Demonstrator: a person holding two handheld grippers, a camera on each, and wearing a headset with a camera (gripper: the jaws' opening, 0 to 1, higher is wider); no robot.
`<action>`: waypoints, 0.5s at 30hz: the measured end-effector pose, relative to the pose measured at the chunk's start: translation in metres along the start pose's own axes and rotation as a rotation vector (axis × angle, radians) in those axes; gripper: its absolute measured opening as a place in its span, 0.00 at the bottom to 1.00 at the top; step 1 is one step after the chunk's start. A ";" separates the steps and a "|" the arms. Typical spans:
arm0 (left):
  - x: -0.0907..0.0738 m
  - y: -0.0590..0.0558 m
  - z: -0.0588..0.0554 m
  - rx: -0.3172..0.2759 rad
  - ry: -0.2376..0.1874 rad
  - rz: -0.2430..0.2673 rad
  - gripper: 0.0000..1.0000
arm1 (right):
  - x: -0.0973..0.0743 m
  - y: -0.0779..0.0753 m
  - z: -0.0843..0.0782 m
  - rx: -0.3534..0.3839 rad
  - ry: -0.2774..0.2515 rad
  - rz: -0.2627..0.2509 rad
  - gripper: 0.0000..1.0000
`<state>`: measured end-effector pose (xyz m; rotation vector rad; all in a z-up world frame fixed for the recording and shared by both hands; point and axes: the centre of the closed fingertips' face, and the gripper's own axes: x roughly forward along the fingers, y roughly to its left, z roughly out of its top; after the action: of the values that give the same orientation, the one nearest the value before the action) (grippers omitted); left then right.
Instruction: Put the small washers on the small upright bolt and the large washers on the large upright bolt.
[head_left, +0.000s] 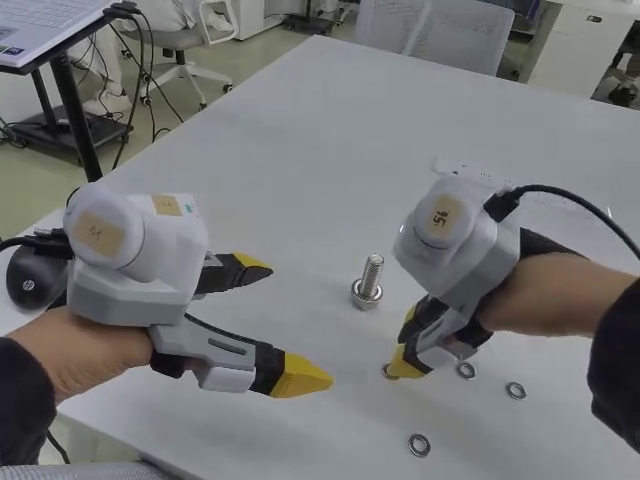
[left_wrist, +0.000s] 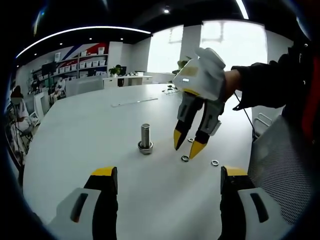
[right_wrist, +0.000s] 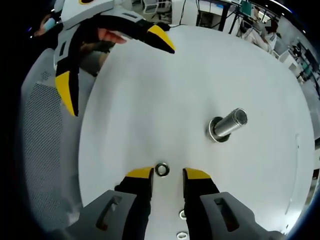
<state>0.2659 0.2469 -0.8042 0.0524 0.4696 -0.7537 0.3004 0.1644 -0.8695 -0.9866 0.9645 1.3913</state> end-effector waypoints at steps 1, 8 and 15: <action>0.000 0.000 0.000 0.002 0.001 0.000 0.85 | 0.001 0.001 -0.002 -0.001 0.005 0.001 0.25; 0.000 -0.002 0.001 0.005 -0.001 0.000 0.85 | 0.003 0.003 -0.005 -0.007 0.013 -0.001 0.24; -0.001 -0.002 0.001 0.004 -0.002 0.000 0.85 | 0.006 0.005 -0.006 -0.027 0.025 -0.009 0.22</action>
<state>0.2640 0.2464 -0.8027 0.0551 0.4666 -0.7544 0.2959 0.1603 -0.8770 -1.0293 0.9614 1.3905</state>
